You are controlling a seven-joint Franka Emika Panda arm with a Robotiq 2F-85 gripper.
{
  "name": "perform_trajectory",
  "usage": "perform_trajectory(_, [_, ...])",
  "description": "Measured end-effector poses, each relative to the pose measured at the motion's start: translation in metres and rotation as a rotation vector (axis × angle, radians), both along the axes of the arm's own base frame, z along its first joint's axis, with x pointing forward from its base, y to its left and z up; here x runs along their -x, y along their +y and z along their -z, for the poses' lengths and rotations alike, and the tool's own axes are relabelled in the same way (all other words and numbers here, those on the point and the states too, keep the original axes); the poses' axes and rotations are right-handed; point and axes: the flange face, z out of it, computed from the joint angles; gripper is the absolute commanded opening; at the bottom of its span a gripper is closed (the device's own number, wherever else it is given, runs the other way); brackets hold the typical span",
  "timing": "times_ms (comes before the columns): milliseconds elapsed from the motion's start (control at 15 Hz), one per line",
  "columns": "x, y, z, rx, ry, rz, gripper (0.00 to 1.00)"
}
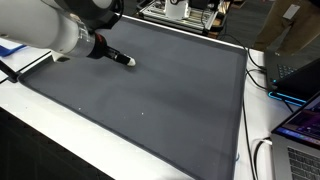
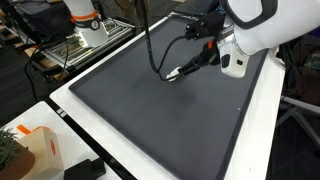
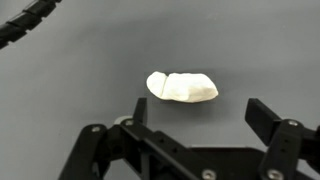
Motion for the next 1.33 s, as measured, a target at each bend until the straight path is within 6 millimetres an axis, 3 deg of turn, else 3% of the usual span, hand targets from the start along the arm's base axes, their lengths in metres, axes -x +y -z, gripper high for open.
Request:
perform_trajectory(667, [-0.002, -0.005, 0.017, 0.006, 0.001, 0.02, 1.0])
perform_trajectory(800, [-0.004, -0.009, 0.006, 0.003, -0.016, 0.035, 1.0])
perform_trajectory(1200, [-0.006, -0.033, -0.057, -0.028, -0.091, 0.099, 1.0])
perform_trajectory(1333, [-0.003, -0.038, -0.067, -0.034, -0.1, 0.134, 1.0])
